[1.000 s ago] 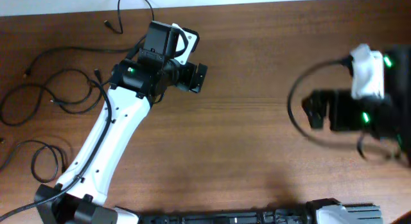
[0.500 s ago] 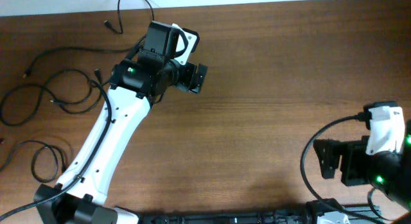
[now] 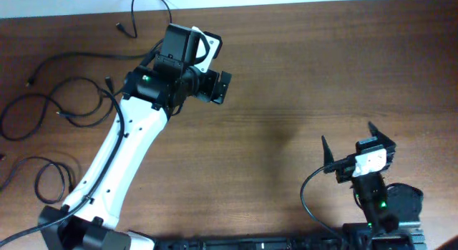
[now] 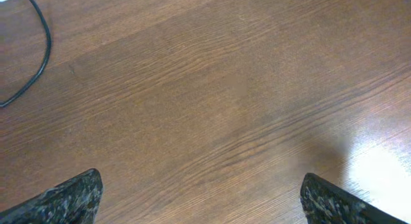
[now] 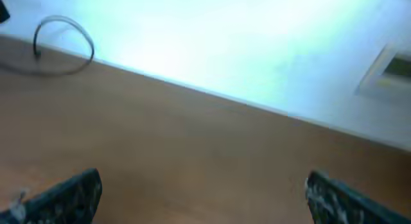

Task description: Untangle cables

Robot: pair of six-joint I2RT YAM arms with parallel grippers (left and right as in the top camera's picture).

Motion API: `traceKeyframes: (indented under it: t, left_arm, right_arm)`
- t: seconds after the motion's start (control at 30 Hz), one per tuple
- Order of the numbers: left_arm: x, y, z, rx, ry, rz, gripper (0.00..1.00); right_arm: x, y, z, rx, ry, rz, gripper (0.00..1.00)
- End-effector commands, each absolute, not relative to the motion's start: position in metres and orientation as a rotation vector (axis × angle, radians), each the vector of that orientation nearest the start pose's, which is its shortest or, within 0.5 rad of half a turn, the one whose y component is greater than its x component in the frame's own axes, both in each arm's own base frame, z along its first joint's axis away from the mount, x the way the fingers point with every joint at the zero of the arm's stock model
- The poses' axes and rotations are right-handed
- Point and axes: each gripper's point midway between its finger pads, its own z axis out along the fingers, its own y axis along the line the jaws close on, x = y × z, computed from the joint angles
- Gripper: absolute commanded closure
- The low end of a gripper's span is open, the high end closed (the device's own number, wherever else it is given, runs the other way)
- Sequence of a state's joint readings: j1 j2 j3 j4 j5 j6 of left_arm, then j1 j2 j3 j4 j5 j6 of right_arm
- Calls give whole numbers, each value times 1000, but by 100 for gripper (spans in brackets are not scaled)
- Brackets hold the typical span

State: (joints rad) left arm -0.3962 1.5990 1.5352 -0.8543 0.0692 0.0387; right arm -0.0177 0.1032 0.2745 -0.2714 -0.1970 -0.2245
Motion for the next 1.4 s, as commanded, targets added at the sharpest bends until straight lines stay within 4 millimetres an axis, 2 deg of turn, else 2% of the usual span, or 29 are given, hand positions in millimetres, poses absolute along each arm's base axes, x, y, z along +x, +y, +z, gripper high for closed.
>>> traceKeyframes:
  t: [0.0,0.13,0.27,0.3,0.33,0.37,0.63,0.67,0.77,1.2,1.23,1.3,1.37]
  left_arm:
    - [388,-174,229,583,2424,-222,1]
    - [388,-174,229,583,2424,-223,1]
    - [388,-174,229,583,2424,-222,1]
    - [388,-174,229,583,2424,-222,1]
    - [388,-174,229,583,2424,-222,1]
    - [388,-174,229,583,2424,-222,1]
    - [388,-174,229,583,2424,-222,1]
    - [388,-174,229,582,2424,-222,1]
    - [388,-174,229,583,2424,-222,1]
    - [388,-174,229,583,2424,-222,1]
    - [388,-173,229,587,2425,-209,1]
    - [379,-157,218,593,2492,-115,1]
    - [374,-154,215,597,2518,-101,2]
  right_arm:
    - [234,34,212,-340,1541,-20,1]
    - [239,33,205,-331,1461,-37,1]
    - [243,32,189,-327,1480,-37,1]
    - [244,29,181,-312,1515,-33,1]
    - [244,25,165,-266,1589,1,1]
    - [244,24,160,-253,1610,13,1]
    - [244,21,159,-212,1621,22,1]
    - [246,8,157,-43,1642,61,1]
    - [246,1,156,7,1647,42,1]
    - [246,2,158,-14,1642,35,1]
    - [246,2,157,-14,1642,35,1]
    - [246,2,158,-14,1642,35,1]
    - [246,2,157,-14,1642,35,1]
